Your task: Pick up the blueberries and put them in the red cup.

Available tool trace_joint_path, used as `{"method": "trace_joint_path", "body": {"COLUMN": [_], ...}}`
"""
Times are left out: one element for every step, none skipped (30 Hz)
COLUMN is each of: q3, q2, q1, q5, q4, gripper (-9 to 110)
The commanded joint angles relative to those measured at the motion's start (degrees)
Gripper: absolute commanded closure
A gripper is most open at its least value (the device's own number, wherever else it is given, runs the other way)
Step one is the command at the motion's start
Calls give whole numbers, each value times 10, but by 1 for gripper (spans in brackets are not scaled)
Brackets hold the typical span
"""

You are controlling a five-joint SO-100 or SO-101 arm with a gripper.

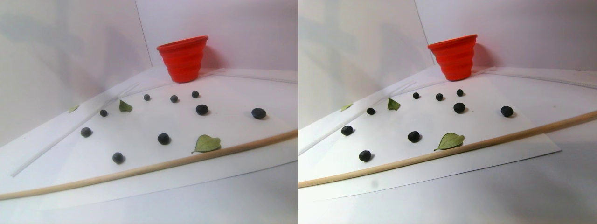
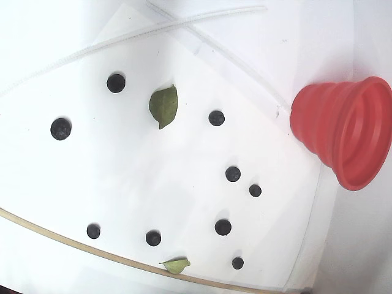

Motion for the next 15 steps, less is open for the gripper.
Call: {"method": "trace_joint_path", "body": {"q3": [7, 11, 12, 11, 11, 11, 11, 12, 14, 17, 18, 22, 28, 33, 41], "q2": [5, 4, 2, -1, -3, -4, -8, -11, -14, -17, -18, -18, -18, -17, -15], "q1": [11, 10, 9, 9, 10, 10, 7, 5, 6, 6, 5, 4, 2, 2, 2], "q5": [-40, -53, -62, -69, -75, -86, -98, -105, -106, -112, -120, -126, -134, -139, -142], "q4": [-29, -32, -32, -33, -35, -37, -37, -39, -44, -49, -54, -59, -66, -75, -86], "gripper": [90, 91, 91, 91, 91, 90, 89, 90, 91, 91, 90, 90, 91, 90, 90]}}
